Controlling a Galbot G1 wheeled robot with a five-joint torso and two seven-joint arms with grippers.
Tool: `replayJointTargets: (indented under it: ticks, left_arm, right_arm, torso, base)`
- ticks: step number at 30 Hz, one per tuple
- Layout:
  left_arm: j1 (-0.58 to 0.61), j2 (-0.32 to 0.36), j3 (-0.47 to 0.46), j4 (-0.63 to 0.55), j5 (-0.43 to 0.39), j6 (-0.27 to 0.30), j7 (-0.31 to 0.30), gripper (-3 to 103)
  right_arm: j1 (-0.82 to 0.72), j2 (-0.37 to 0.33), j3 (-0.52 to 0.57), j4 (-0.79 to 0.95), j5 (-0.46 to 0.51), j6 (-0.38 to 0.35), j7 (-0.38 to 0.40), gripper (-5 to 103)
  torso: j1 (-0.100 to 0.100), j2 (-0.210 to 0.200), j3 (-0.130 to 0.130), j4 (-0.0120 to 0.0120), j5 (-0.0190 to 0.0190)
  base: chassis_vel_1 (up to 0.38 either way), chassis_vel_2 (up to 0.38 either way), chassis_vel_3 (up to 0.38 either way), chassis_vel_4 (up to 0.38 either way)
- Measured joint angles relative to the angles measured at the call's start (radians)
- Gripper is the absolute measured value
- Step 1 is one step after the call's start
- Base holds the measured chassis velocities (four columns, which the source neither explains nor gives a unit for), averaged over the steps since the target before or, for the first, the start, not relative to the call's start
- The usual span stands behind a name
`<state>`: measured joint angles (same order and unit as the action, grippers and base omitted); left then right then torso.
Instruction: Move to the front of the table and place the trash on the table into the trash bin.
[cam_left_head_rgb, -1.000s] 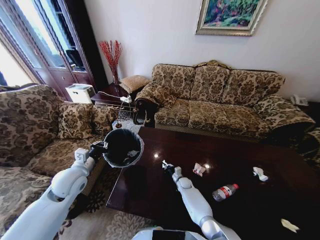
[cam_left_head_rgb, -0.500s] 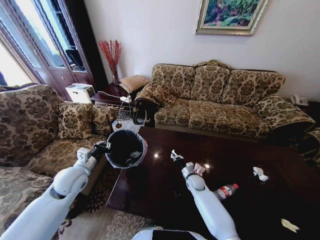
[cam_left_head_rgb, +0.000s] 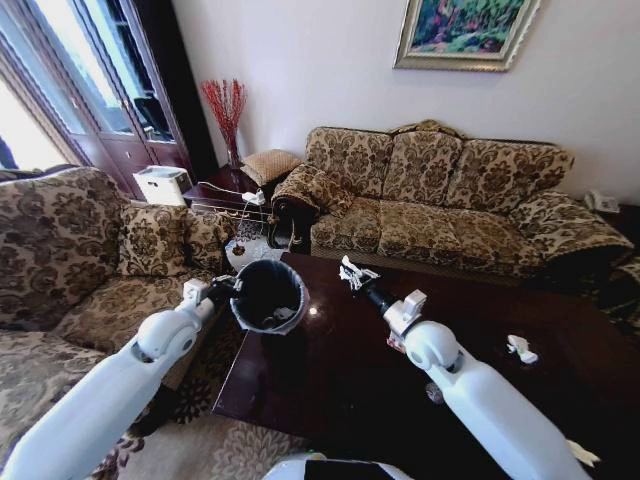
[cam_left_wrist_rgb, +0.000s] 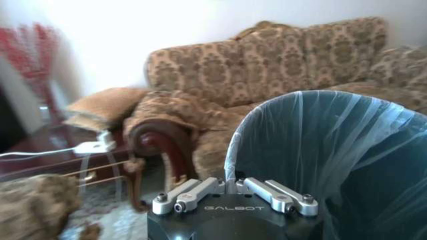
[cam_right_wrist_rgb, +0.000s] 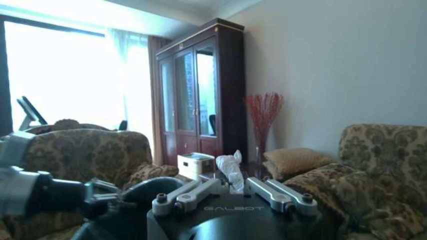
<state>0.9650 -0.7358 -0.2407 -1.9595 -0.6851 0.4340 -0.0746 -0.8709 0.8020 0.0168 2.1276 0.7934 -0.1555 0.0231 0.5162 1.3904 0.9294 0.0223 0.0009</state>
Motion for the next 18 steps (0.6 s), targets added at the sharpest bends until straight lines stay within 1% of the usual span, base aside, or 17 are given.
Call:
replayJointTargets:
  ticks: [2,3,5,7,9,11,12,13,15,17,18]
  left_arm:
    - [-0.066,-0.016,0.091,0.016,-0.010,0.015,-0.008,2]
    - [-0.066,-0.016,0.091,0.016,-0.010,0.015,-0.008,2]
    - [-0.126,-0.030,0.175,0.029,-0.017,0.026,-0.015,2]
    - [-0.163,-0.036,0.220,0.038,-0.020,0.030,-0.016,2]
    - [-0.175,-0.037,0.233,0.042,-0.020,0.031,-0.017,2]
    - [-0.209,-0.049,0.269,0.058,-0.020,0.034,-0.020,2]
    - [-0.218,-0.052,0.276,0.062,-0.020,0.035,-0.020,2]
    - [-0.218,-0.052,0.276,0.062,-0.020,0.035,-0.020,2]
    - [-0.221,-0.054,0.279,0.063,-0.020,0.035,-0.020,2]
    - [-0.219,-0.054,0.279,0.063,-0.020,0.036,-0.020,2]
    - [-0.213,-0.053,0.276,0.063,-0.019,0.036,-0.020,2]
  right_arm:
    - [0.056,-0.031,-0.046,0.045,0.071,-0.031,0.023,0]
    - [0.056,-0.031,-0.046,0.045,0.071,-0.031,0.023,0]
    - [0.100,-0.046,-0.102,0.066,0.096,-0.049,0.031,0]
    - [0.124,-0.049,-0.139,0.072,0.099,-0.064,0.035,0]
    - [0.130,-0.050,-0.150,0.073,0.100,-0.069,0.038,0]
    - [0.142,-0.054,-0.180,0.074,0.099,-0.101,0.045,0]
    - [0.139,-0.059,-0.184,0.074,0.091,-0.113,0.047,0]
    - [0.139,-0.059,-0.184,0.074,0.091,-0.113,0.047,0]
    - [0.112,-0.069,-0.170,0.071,0.056,-0.149,0.049,0]
    - [0.098,-0.074,-0.158,0.068,0.039,-0.161,0.044,0]
    - [0.077,-0.079,-0.138,0.066,0.015,-0.186,0.030,-3]
  torso:
    - [0.000,0.000,0.000,0.0006,-0.0011]
    - [0.000,0.000,0.000,0.0006,-0.0011]
    - [0.000,0.000,0.000,0.0013,-0.0010]
    - [0.000,0.000,0.000,0.0016,-0.0011]
    - [0.000,0.000,0.000,0.0015,-0.0010]
    - [0.000,0.000,0.000,0.0013,-0.0008]
    - [0.000,0.000,0.000,0.0008,-0.0008]
    - [0.000,0.000,0.000,0.0008,-0.0008]
    - [0.000,0.000,0.000,0.0006,-0.0006]
    - [0.000,0.000,0.000,0.0008,-0.0007]
    - [0.000,0.000,0.000,0.0008,-0.0008]
  base:
    - [0.000,0.000,0.000,0.000]
    - [0.000,0.000,0.000,0.000]
    - [0.000,0.000,0.000,0.000]
    - [0.000,0.000,0.000,0.000]
    - [0.000,0.000,0.000,0.000]
    - [0.000,0.000,0.000,0.000]
    - [0.000,0.000,0.000,0.000]
    - [0.000,0.000,0.000,0.000]
    - [0.000,0.000,0.000,0.000]
    - [0.000,0.000,0.000,0.000]
    - [0.000,0.000,0.000,0.000]
